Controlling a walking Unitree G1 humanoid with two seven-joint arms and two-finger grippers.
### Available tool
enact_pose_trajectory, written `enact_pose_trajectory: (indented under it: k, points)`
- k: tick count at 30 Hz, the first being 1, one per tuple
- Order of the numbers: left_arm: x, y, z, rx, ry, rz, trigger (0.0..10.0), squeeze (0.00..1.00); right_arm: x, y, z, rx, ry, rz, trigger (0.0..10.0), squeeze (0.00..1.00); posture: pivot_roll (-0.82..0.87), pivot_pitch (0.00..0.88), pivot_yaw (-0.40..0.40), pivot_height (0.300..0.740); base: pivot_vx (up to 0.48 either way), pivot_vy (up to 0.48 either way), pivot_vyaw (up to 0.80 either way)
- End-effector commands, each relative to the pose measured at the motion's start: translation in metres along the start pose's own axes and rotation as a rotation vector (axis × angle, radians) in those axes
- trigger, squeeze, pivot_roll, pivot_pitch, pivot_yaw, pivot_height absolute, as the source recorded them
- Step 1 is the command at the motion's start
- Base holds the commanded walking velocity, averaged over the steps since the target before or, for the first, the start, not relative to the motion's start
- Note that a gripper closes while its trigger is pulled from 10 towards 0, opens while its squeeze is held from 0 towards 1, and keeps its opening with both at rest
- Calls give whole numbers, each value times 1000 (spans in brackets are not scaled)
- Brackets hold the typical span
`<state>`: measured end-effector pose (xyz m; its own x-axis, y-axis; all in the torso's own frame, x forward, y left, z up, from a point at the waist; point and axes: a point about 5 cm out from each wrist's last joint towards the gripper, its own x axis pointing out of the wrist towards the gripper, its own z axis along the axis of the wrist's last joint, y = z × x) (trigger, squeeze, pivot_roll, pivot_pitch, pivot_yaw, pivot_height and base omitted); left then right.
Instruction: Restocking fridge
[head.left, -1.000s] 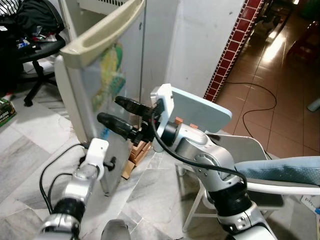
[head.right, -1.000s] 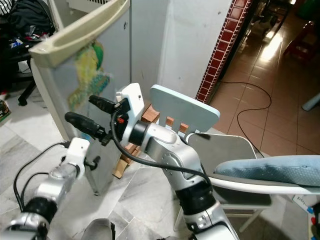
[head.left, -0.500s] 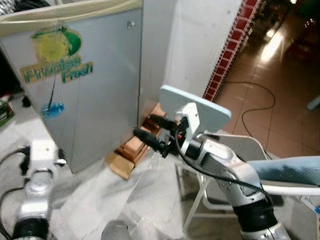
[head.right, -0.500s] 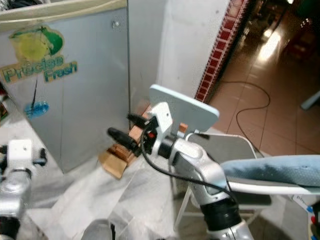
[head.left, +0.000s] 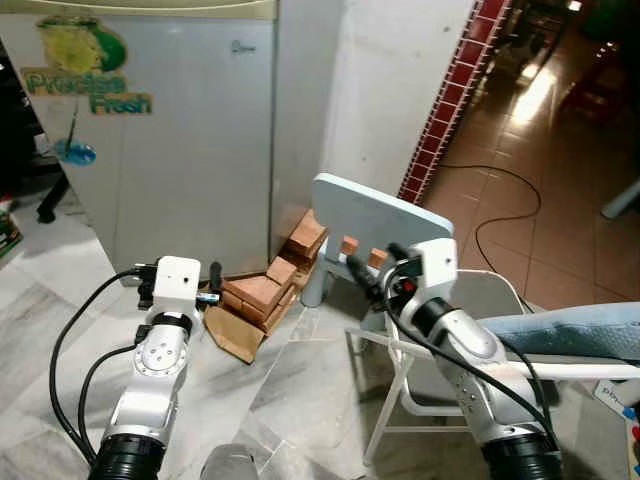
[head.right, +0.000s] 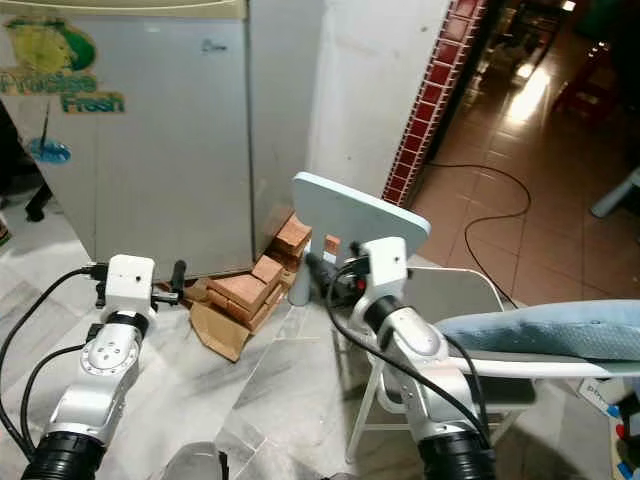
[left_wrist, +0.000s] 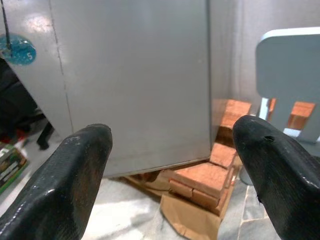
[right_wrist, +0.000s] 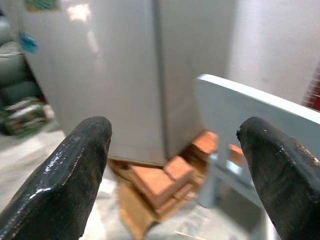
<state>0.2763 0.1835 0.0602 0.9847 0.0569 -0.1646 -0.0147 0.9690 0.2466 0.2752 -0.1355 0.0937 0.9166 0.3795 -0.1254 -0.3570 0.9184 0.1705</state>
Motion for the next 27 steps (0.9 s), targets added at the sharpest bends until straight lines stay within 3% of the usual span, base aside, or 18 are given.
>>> enact_pose_trajectory:
  k: [1, 5, 11, 16, 27]
  points:
    - [1, -4, 9, 3, -33, -22, 10000, 0, -1, -3, -3, 5, 0, -40, 10000, 0, 72, 0, -57, 740, 0, 0, 0]
    - [-1, -5, 10, 9, -33, -36, 10000, 0, -2, -2, -10, -20, 14, -47, 10000, 0, 70, 0, -56, 740, 0, 0, 0]
    - [-8, -7, 7, 10, -28, -64, 10000, 0, -2, -4, -13, -31, 3, -82, 10000, 0, 66, 0, -53, 740, 0, 0, -688]
    - [-12, -15, 2, 27, -9, -87, 10000, 0, -8, -9, -17, -37, 3, -124, 10000, 0, 59, 0, -54, 740, 0, 349, -541]
    - [-14, -20, 8, 57, -43, -124, 10000, 0, -15, -15, -25, -43, 1, -199, 10000, 0, 59, 0, -38, 740, 0, 480, 0]
